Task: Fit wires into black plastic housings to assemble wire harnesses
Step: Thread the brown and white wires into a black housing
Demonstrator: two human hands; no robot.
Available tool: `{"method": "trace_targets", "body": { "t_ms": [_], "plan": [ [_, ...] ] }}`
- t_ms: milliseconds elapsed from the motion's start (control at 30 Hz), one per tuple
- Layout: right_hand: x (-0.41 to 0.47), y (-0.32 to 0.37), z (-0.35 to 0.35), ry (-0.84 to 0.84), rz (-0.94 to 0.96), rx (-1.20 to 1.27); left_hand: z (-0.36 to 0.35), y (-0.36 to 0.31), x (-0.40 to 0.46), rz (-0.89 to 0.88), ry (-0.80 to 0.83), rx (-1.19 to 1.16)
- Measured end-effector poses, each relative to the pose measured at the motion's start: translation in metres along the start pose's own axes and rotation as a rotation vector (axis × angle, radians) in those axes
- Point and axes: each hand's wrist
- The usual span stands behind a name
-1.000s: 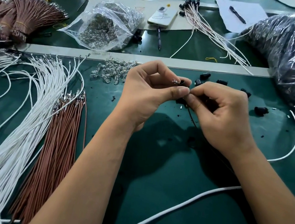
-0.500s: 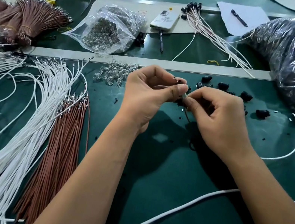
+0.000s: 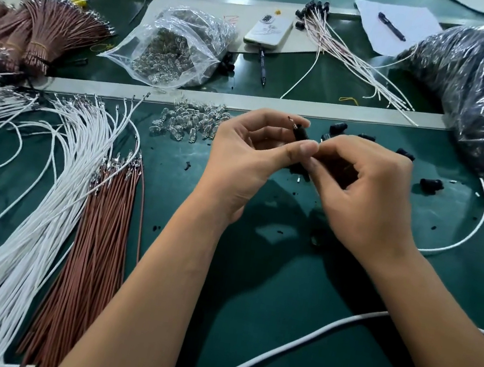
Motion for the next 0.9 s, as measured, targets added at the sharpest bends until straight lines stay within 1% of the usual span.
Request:
{"method": "trace_targets", "body": {
  "t_ms": [367, 567, 667, 767, 900],
  "plan": [
    [-0.0010, 0.0022, -0.0017, -0.017, 0.052, -0.020, 0.0058, -0.0015, -0.0007, 0.001, 0.063, -0.063],
    [-0.0010, 0.0020, -0.0005, 0.001, -0.078, 0.193, 0.0081, -0.0034, -0.0016, -0.003, 0.101, -0.069],
    [0.0000, 0.0014, 0.0008, -0.033, -0.136, 0.298, 0.0088, -0.0033, -0.0015, -0.024, 0.103, 0.022],
    [0.0003, 0.0002, -0.0002, -0.004, -0.176, 0.372, 0.0066, -0.0019, -0.0021, -0.015, 0.140, 0.076],
    [0.0008, -0.0041, -0.0033, -0.002, -0.206, 0.431, 0.0059, 0.0010, -0.0019, -0.007, 0.132, 0.129]
  ]
}}
Point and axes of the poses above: each hand's wrist, its own x-axis towards the middle knuckle, its own z-axis out of the back of the hand, y = z × x, and after that the axes turned 9 degrees about y, right-handed
